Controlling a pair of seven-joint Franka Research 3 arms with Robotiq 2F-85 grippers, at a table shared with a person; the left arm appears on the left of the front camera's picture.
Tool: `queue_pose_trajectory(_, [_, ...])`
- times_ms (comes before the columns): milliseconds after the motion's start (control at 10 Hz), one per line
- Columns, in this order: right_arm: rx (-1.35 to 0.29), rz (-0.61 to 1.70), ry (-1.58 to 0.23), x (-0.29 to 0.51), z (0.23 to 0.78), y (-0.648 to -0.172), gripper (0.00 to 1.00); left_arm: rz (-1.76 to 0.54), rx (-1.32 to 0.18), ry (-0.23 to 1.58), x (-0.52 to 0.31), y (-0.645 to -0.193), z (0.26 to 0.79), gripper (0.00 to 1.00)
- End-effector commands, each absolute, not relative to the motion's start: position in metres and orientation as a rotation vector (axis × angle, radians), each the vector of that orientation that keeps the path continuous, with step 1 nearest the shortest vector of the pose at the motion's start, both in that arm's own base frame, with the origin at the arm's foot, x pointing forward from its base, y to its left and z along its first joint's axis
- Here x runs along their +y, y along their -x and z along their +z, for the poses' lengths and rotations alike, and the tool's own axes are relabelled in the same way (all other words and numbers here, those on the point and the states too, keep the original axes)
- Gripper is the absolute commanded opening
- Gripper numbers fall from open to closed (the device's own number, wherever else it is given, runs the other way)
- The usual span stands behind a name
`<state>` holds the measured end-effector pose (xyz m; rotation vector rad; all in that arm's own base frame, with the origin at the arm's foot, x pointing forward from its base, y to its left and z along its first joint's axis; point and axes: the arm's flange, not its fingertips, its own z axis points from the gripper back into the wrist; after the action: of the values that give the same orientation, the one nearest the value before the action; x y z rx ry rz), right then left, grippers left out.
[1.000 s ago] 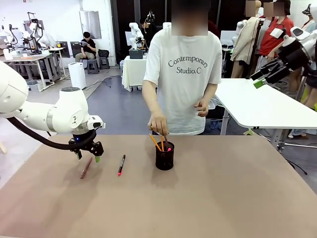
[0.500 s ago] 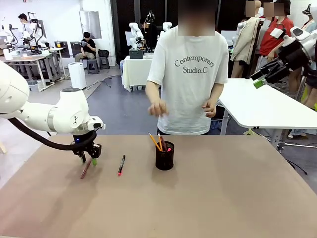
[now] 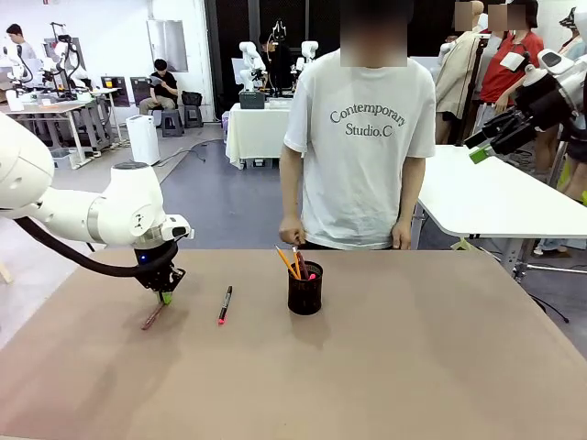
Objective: Place the pens into the pen holder.
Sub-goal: Pick up a writing instrument from the table and place it into the Pen holder.
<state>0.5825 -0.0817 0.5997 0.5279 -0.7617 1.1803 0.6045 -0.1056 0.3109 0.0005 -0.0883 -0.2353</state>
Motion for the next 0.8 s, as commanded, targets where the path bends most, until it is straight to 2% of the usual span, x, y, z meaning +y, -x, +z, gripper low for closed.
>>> queue_pose_trajectory(0, [-0.765,1.188,-0.526,-0.082,0.601,-0.581,1.0,-0.218,-0.056,-0.001,-0.104,-0.605,0.313,0.0])
queue_pose_trajectory(200, [-0.765,1.188,-0.526,-0.082,0.601,-0.581,1.0,-0.194,-0.051,0.04,-0.098,-0.604,0.324,0.0])
queue_pose_trajectory(400, [-0.765,1.188,-0.526,-0.082,0.601,-0.581,1.0,-0.166,-0.093,0.125,-0.089,-0.599,0.364,0.0])
queue_pose_trajectory(700, [-0.765,1.188,-0.526,-0.082,0.601,-0.581,1.0,-0.311,-0.096,0.326,-0.086,-0.59,0.423,0.0])
